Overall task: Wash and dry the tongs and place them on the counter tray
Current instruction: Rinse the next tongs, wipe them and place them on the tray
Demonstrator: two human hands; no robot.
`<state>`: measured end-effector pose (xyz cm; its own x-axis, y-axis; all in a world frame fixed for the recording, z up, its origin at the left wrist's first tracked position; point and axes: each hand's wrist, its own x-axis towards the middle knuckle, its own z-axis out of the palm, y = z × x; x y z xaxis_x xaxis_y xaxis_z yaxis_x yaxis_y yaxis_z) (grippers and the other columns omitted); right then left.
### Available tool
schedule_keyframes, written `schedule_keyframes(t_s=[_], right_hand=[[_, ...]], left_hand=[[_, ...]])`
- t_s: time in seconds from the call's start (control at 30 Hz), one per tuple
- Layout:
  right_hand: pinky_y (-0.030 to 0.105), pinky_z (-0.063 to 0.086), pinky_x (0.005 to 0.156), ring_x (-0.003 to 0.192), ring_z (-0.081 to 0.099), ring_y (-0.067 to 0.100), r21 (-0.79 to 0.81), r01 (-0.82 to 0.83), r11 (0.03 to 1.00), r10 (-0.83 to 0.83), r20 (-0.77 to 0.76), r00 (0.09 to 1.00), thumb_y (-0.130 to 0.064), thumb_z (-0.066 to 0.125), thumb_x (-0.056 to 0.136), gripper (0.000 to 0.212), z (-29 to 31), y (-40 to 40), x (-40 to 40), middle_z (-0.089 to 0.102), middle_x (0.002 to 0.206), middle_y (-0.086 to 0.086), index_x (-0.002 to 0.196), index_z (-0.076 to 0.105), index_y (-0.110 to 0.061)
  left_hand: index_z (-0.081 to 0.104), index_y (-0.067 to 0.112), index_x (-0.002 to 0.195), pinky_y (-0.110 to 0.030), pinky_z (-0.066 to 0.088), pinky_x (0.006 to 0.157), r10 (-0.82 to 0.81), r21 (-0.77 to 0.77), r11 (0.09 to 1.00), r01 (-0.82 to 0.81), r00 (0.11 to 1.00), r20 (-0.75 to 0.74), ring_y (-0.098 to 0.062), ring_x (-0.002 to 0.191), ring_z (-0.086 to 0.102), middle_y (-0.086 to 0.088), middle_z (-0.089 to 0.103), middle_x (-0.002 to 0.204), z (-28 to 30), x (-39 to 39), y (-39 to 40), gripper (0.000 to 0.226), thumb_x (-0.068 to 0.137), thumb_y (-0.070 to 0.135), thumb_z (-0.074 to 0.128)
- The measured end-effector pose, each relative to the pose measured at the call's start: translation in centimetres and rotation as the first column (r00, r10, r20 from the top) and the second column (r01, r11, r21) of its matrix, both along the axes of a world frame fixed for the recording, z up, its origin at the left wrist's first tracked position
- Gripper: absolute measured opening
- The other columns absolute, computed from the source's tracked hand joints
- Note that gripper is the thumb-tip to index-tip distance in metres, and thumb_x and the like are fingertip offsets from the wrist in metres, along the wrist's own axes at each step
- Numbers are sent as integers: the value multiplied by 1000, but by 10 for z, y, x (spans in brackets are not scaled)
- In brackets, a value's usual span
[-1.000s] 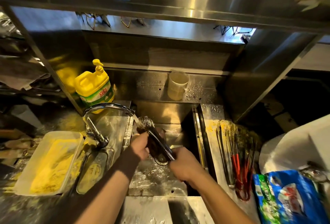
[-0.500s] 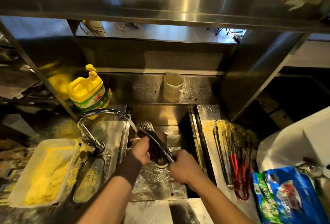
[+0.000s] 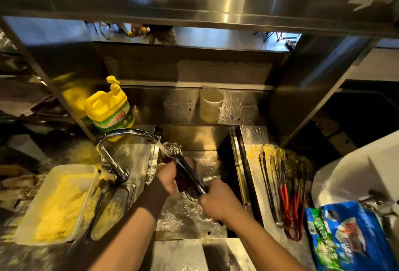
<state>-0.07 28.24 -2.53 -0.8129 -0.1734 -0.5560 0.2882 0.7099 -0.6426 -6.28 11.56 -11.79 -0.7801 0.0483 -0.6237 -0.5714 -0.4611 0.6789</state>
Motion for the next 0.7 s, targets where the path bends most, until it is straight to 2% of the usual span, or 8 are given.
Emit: schedule_keyframes(t_s=[0.07,0.17,0.27,0.37,0.47,0.53,0.6,0.7], right_hand=[[26,47,42,53,63,18,-1,-2,1000,2,5,1000,-11,55,77,16,0,3,0,69,78,9,88,65,-17],[22,43,38,46,59,13,14,20,1000,-20,-26,999,-8,56,78,12,0,5,-3,66,71,5,78,62,-18],[20,41,36,42,58,10,17,-11,1000,12,-28,1000,-10,56,79,12,-1,2,-3,67,69,4,82,65,-17],[20,40,36,40,56,9,9,21,1000,-21,-44,999,-10,58,79,9,1,3,-4,64,64,3,72,62,-15],[19,39,34,35,55,6,13,-15,1000,15,-32,999,-11,56,76,11,5,5,-1,64,65,2,72,59,-20],[19,39,35,38,56,7,20,-14,1000,15,-43,999,-11,58,77,12,7,5,-2,64,66,2,71,58,-21],[19,38,35,41,55,10,24,-6,1000,7,-63,998,-11,57,77,11,8,2,-3,62,63,2,69,59,-18],[20,39,35,41,56,11,46,-55,997,57,-53,997,-11,56,77,9,10,0,-1,63,64,2,71,59,-17]], left_hand=[[66,2,98,-40,55,77,125,-13,992,-125,992,23,-33,90,67,-18,66,95,-4,-2,-3,18,83,12,68],[71,1,93,-38,57,69,106,30,994,-106,994,27,-32,77,70,-19,70,90,0,3,3,24,71,10,78],[63,8,95,-36,54,67,139,-9,990,-138,989,58,-29,77,63,-17,62,97,3,2,5,7,92,14,60],[68,4,94,-40,59,73,107,46,993,-108,994,27,-31,82,68,-19,66,97,5,2,3,10,85,8,66],[70,-1,98,-45,55,87,208,-77,976,-204,977,38,-32,89,67,-22,68,99,7,1,-2,14,86,4,65],[69,-1,104,-46,58,80,222,-47,975,-219,974,56,-32,87,69,-21,69,99,10,1,1,17,89,5,63],[71,-2,99,-43,59,75,163,-35,986,-162,986,40,-31,82,72,-23,71,99,10,2,2,18,81,1,68],[66,-6,112,-53,54,94,267,-124,957,-261,963,38,-38,103,68,-27,67,116,9,-2,-3,27,87,0,60]])
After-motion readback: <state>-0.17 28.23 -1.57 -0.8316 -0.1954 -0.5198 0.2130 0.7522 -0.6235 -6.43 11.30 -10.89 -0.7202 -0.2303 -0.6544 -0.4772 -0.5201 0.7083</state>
